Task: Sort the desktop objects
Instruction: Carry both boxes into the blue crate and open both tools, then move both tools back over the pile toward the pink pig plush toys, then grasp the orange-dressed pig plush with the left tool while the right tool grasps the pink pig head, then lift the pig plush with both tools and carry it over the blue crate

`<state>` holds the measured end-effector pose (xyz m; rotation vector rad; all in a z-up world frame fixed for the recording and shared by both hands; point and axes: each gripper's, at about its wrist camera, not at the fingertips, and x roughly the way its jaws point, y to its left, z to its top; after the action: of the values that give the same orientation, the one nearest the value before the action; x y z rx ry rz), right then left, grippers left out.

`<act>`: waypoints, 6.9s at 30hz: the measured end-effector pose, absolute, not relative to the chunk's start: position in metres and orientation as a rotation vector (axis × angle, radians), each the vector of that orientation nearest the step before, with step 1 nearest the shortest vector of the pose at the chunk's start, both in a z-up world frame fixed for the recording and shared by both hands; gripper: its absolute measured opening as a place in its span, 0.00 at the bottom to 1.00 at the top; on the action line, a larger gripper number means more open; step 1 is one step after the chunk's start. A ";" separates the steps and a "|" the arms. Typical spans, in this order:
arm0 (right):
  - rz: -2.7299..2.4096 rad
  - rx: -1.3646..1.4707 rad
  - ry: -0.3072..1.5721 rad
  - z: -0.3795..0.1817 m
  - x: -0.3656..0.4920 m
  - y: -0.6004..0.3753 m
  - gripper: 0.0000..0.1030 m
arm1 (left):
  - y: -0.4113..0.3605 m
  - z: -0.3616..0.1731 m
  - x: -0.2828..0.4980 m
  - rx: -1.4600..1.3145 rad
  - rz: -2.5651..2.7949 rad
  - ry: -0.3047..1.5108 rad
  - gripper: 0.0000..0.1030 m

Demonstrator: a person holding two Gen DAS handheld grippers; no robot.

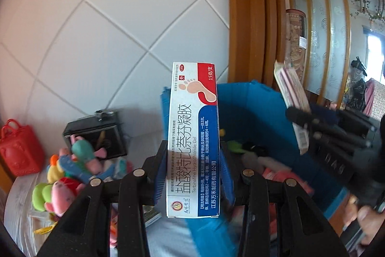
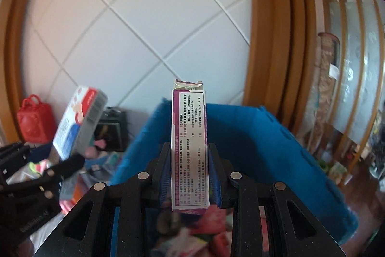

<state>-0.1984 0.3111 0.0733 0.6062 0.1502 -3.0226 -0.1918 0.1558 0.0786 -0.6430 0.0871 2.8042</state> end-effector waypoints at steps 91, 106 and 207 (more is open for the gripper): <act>-2.533 0.966 0.410 -0.081 -0.211 0.045 1.00 | -0.132 -0.091 -0.174 -1.388 3.051 -0.228 0.66; -2.519 1.289 0.422 -0.191 -0.300 0.036 1.00 | -0.136 -0.147 -0.225 -1.635 2.956 -0.130 0.66; -2.221 0.763 0.291 -0.055 -0.177 0.039 0.46 | -0.124 -0.050 -0.139 -0.954 3.050 0.022 0.58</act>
<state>-0.1768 0.0385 -0.0546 0.7628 0.2911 -2.2211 -0.1393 -0.1238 -0.0497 -0.9537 0.0220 3.0497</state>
